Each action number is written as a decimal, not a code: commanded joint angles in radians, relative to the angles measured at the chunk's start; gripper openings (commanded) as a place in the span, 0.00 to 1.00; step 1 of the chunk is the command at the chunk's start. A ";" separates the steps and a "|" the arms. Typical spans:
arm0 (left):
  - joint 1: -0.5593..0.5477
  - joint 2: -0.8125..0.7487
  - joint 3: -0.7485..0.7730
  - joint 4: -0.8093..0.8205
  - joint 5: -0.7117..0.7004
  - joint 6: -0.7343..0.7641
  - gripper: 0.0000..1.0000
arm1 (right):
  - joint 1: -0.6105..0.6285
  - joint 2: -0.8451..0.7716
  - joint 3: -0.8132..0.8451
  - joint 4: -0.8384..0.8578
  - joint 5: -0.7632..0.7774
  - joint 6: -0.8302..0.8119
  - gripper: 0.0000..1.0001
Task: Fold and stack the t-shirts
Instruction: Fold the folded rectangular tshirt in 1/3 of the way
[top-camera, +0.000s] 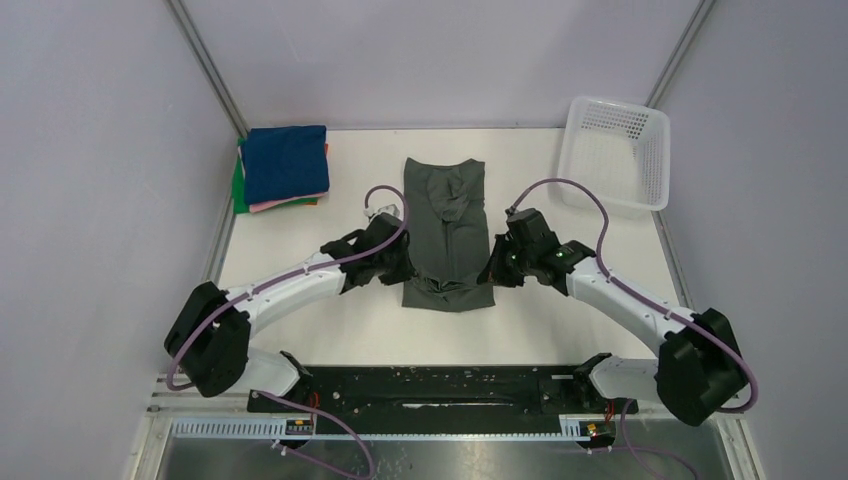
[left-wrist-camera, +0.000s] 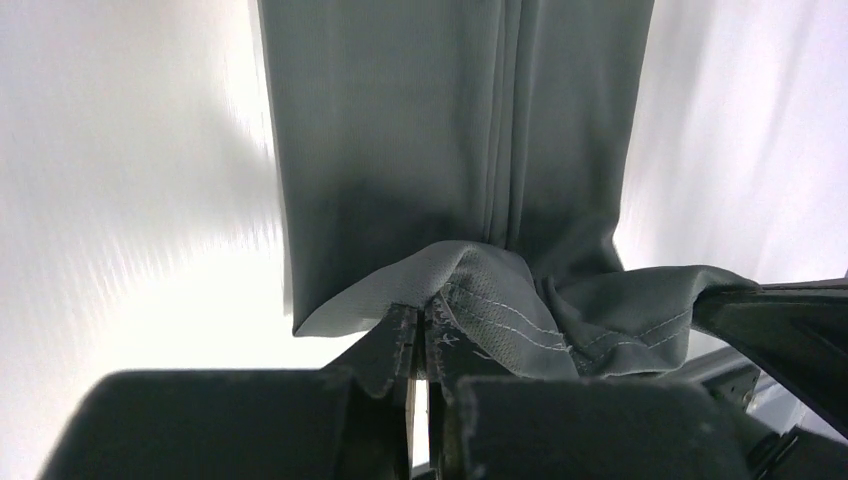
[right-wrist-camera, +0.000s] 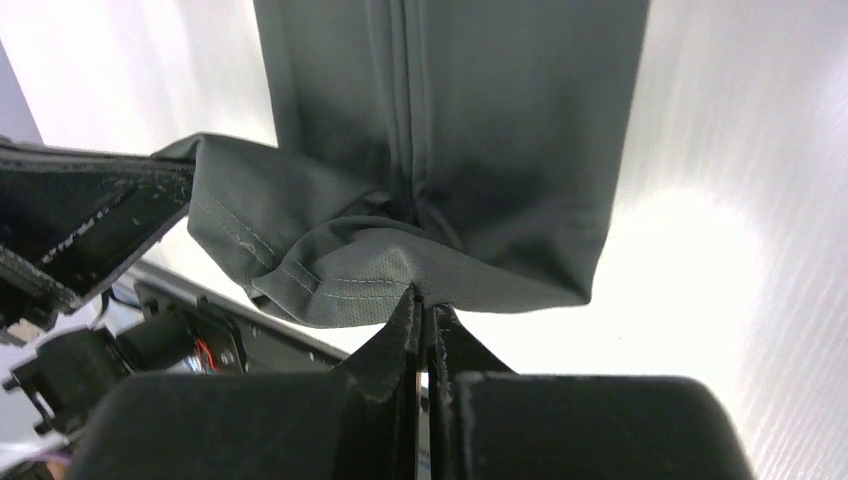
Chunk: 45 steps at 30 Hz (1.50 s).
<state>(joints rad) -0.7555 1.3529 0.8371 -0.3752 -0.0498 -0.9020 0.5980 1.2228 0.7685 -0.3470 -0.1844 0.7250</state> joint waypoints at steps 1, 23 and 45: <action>0.060 0.076 0.118 0.011 -0.006 0.096 0.00 | -0.079 0.071 0.098 0.048 0.026 -0.053 0.00; 0.269 0.431 0.427 -0.003 0.094 0.202 0.08 | -0.242 0.486 0.377 0.144 -0.110 -0.073 0.00; 0.338 0.299 0.384 0.044 0.191 0.176 0.99 | -0.306 0.385 0.350 0.092 -0.118 -0.168 1.00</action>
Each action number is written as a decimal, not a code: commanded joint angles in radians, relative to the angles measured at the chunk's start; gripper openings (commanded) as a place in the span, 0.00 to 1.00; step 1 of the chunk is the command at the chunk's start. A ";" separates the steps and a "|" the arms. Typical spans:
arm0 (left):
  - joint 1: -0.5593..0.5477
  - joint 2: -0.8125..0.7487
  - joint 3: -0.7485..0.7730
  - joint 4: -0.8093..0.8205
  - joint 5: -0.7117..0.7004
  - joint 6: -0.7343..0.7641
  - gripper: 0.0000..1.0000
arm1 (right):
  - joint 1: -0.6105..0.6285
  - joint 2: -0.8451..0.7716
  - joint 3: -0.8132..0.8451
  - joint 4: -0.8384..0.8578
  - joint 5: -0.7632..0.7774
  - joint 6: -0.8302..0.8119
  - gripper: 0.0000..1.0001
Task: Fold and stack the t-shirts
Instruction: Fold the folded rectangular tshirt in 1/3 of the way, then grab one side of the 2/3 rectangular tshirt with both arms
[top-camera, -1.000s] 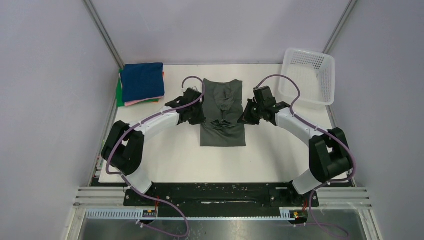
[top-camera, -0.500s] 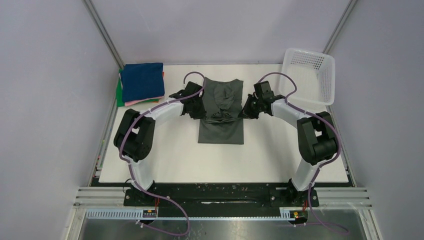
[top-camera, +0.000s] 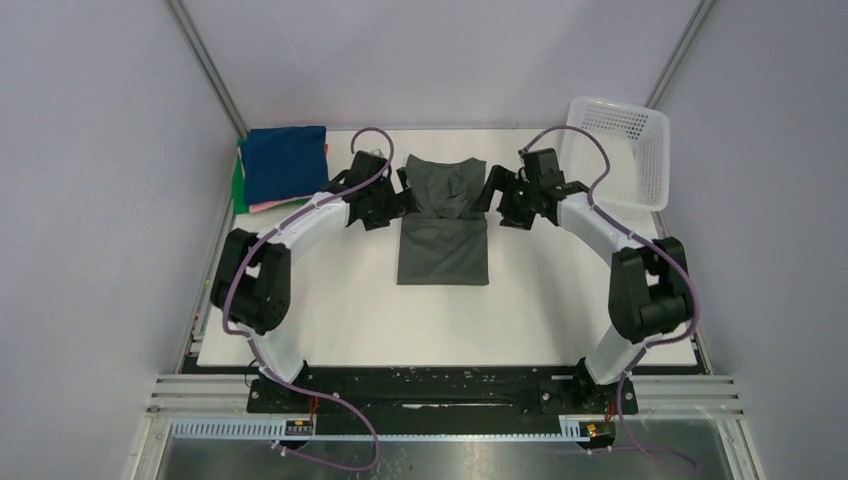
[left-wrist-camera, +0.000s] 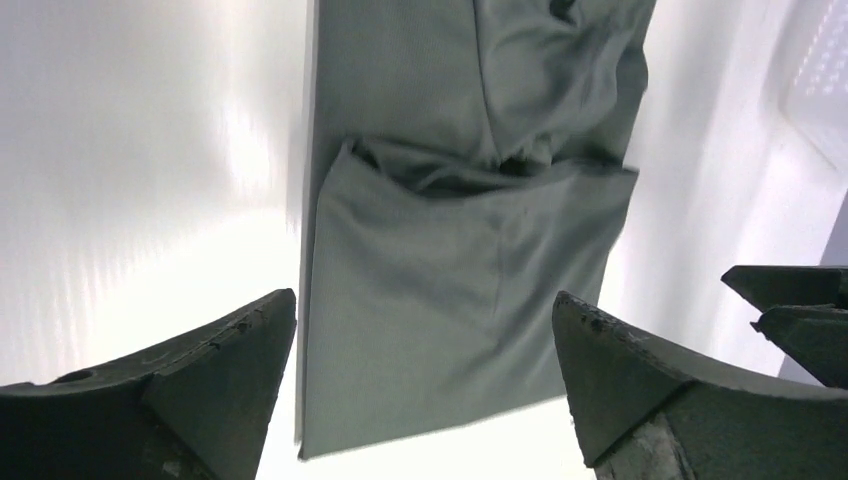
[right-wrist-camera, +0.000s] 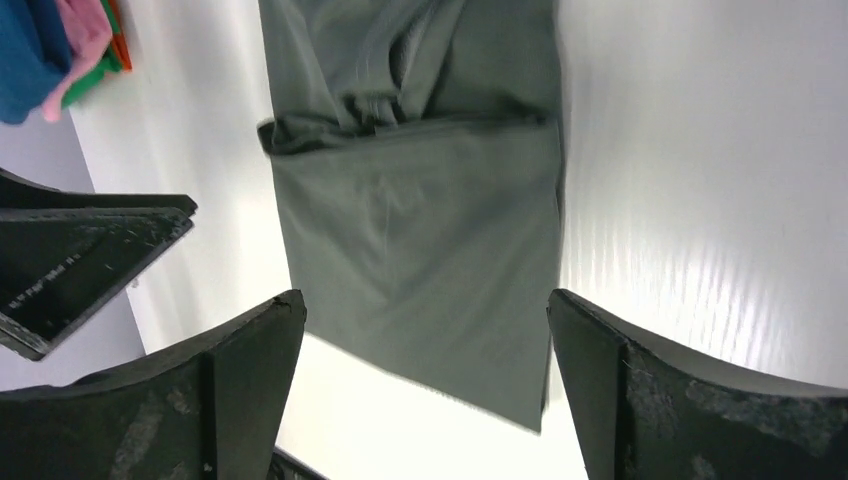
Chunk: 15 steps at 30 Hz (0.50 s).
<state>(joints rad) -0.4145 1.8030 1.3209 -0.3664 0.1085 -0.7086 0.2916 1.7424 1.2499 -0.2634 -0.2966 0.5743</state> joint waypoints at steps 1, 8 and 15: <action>-0.003 -0.181 -0.145 0.047 0.044 -0.023 0.99 | 0.000 -0.162 -0.175 0.020 -0.022 -0.008 1.00; -0.028 -0.370 -0.443 0.111 0.073 -0.058 0.99 | 0.026 -0.303 -0.470 0.145 -0.102 0.064 0.99; -0.059 -0.355 -0.572 0.181 0.092 -0.095 0.94 | 0.066 -0.237 -0.501 0.157 -0.074 0.075 0.86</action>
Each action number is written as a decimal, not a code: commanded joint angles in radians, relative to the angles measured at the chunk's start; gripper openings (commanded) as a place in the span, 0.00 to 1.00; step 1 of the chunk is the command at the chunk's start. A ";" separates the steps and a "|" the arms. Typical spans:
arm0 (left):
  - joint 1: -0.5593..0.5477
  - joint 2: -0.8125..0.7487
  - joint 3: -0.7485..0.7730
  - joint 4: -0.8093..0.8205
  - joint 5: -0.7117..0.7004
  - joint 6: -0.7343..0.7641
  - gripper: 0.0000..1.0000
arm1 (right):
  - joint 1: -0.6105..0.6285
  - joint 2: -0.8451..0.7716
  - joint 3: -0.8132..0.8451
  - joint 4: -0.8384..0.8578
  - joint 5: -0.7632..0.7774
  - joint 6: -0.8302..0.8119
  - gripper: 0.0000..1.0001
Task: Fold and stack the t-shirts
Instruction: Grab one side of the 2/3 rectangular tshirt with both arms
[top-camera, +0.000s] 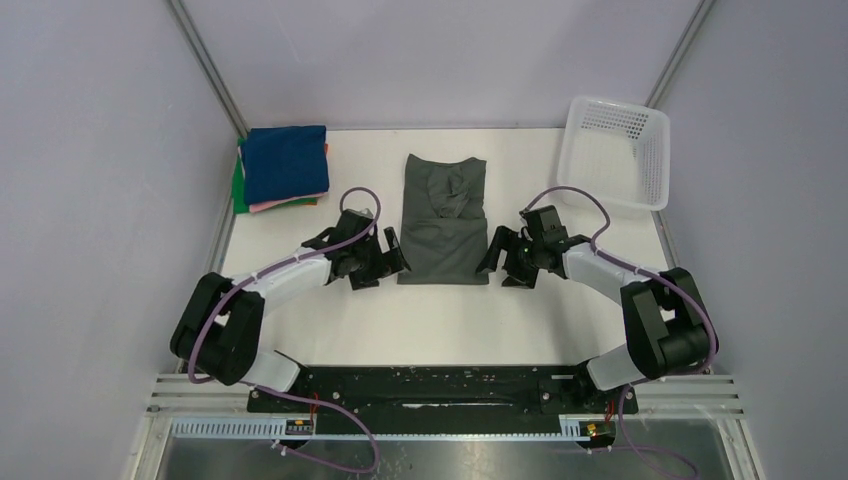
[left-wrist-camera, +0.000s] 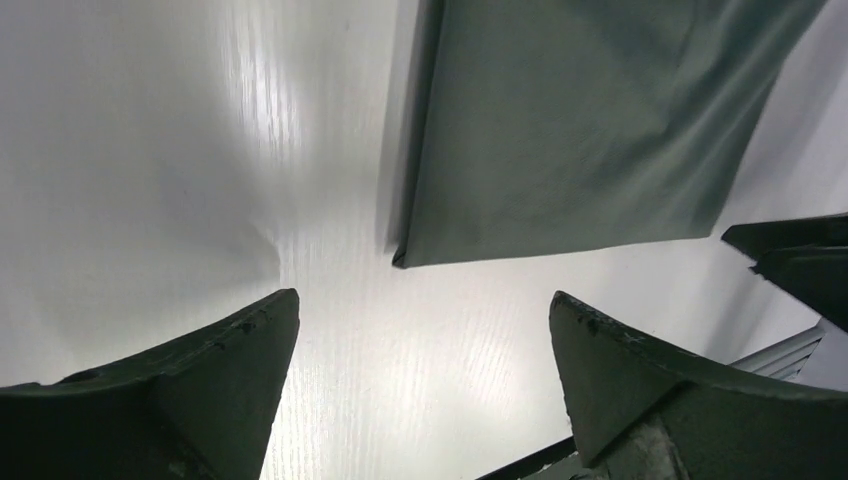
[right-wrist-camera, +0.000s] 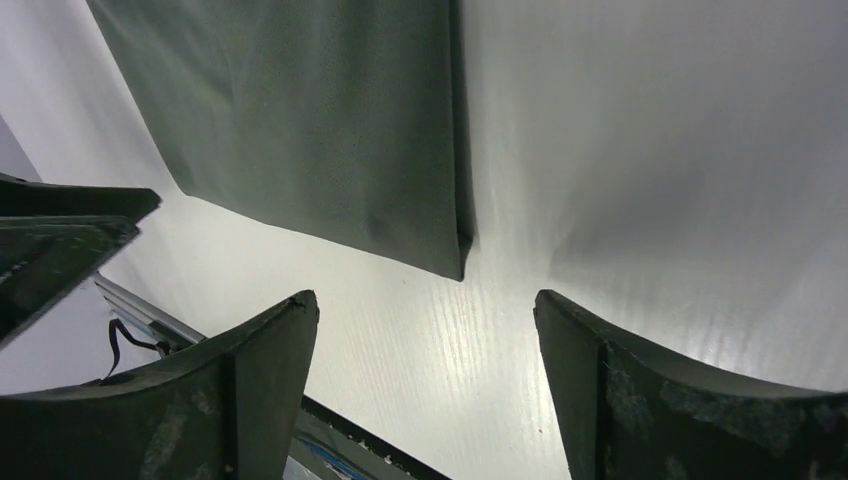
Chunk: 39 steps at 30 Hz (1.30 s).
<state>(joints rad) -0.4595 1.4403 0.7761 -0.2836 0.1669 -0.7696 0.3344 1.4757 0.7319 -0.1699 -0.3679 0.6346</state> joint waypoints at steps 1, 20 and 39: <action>-0.019 0.024 -0.029 0.105 0.039 -0.040 0.91 | 0.028 0.045 0.025 0.055 0.007 0.007 0.82; -0.053 0.207 -0.033 0.137 0.034 -0.036 0.12 | 0.052 0.166 0.041 0.060 0.026 0.013 0.37; -0.227 -0.417 -0.219 -0.102 -0.068 -0.098 0.00 | 0.236 -0.305 -0.171 -0.123 -0.053 0.014 0.00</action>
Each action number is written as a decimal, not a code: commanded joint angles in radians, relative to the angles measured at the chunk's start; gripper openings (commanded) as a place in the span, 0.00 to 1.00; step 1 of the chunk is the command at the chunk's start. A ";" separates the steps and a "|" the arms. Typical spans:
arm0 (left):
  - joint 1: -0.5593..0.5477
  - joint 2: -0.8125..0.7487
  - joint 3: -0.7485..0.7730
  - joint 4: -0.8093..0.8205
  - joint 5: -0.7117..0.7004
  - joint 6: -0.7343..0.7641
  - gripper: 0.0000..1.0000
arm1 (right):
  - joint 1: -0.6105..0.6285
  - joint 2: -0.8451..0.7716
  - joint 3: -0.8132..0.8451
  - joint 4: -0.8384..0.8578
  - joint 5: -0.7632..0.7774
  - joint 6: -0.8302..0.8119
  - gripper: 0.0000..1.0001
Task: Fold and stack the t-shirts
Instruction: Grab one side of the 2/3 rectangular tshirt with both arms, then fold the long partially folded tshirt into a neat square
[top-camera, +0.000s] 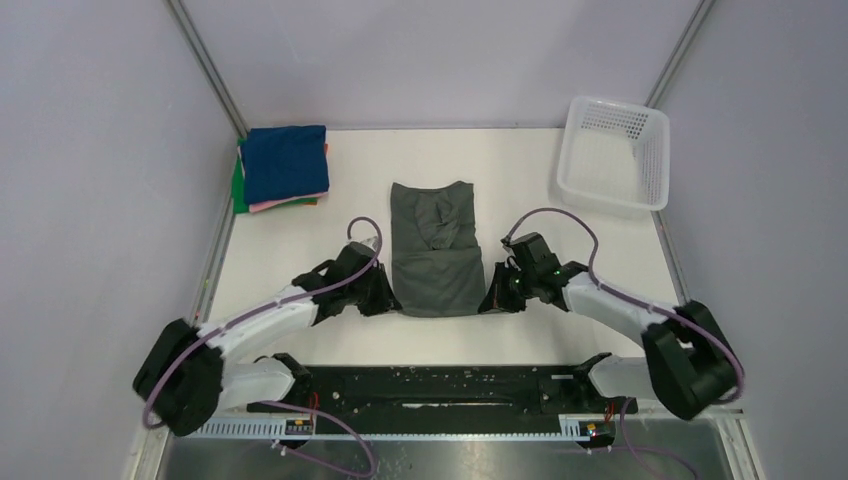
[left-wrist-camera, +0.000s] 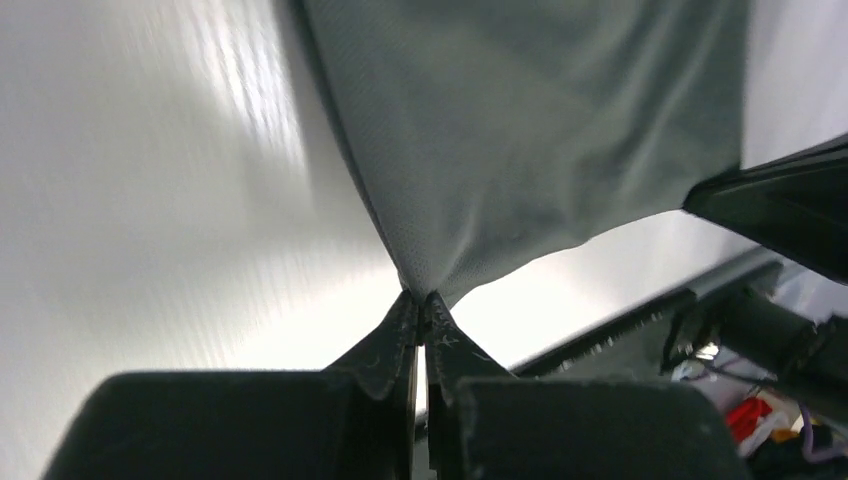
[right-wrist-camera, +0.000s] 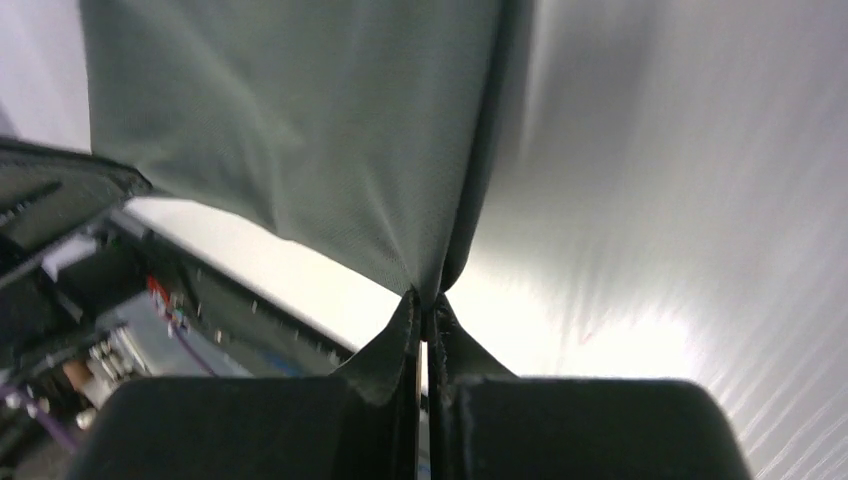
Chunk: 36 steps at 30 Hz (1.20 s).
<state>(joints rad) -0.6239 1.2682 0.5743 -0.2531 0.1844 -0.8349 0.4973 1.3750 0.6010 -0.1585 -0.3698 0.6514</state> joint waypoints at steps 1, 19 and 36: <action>-0.085 -0.293 -0.017 -0.173 -0.099 -0.040 0.00 | 0.087 -0.266 -0.045 -0.171 -0.066 -0.004 0.00; -0.189 -0.796 0.116 -0.403 -0.243 -0.071 0.00 | 0.092 -0.638 0.065 -0.228 -0.466 0.097 0.00; -0.048 -0.413 0.269 -0.244 -0.447 0.057 0.00 | -0.173 -0.364 -0.005 0.122 -0.545 0.191 0.00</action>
<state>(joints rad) -0.7593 0.7544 0.7944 -0.6079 -0.2462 -0.8448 0.3592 0.9615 0.6136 -0.1406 -0.8642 0.8177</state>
